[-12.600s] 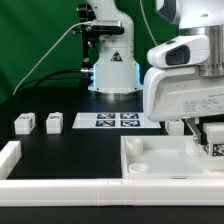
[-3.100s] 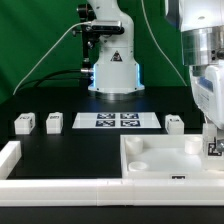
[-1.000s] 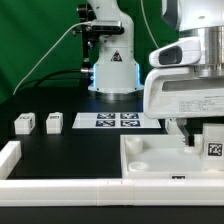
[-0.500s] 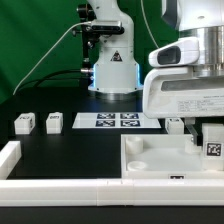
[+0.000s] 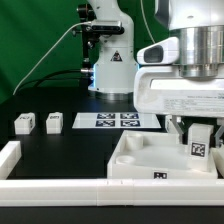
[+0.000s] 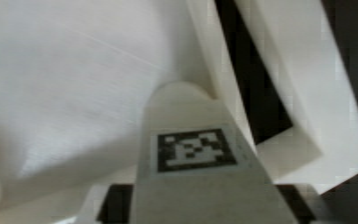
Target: Assemble one leg
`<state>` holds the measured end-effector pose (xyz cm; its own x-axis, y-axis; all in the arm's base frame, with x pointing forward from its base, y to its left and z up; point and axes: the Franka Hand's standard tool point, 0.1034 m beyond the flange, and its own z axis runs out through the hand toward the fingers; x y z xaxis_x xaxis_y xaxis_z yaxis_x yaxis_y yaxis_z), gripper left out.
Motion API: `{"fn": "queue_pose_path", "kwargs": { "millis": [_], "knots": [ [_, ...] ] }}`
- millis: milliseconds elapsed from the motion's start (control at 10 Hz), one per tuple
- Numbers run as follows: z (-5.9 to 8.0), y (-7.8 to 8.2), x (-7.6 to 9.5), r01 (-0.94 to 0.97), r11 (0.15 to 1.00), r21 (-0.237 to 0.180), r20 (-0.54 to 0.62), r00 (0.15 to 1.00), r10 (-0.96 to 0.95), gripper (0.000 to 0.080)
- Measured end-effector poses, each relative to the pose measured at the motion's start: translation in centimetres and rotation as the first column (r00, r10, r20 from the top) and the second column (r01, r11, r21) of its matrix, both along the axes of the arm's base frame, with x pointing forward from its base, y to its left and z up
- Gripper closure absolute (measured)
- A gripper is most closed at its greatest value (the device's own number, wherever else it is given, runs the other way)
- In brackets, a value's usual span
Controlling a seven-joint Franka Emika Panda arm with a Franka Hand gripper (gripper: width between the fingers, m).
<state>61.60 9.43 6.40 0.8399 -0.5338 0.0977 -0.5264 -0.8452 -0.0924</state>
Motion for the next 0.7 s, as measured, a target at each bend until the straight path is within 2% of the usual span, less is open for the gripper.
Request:
{"fn": "queue_pose_path", "kwargs": {
  "millis": [100, 200, 300, 400, 500, 700],
  "knots": [
    [0.0, -0.11, 0.01, -0.013, 1.0, -0.003, 0.005, 1.0, 0.013, 0.0499],
    [-0.09, -0.12, -0.08, -0.008, 1.0, -0.002, 0.004, 1.0, 0.008, 0.0427],
    [-0.13, -0.12, -0.12, -0.008, 1.0, -0.002, 0.004, 1.0, 0.008, 0.0286],
    [-0.14, -0.1, -0.13, -0.009, 1.0, -0.002, 0.003, 1.0, 0.009, 0.0286],
    [-0.14, -0.04, -0.14, -0.009, 1.0, -0.001, 0.003, 1.0, 0.009, 0.0179],
    [-0.14, 0.22, -0.17, -0.007, 1.0, 0.0, 0.003, 1.0, 0.007, 0.0159]
  ]
}}
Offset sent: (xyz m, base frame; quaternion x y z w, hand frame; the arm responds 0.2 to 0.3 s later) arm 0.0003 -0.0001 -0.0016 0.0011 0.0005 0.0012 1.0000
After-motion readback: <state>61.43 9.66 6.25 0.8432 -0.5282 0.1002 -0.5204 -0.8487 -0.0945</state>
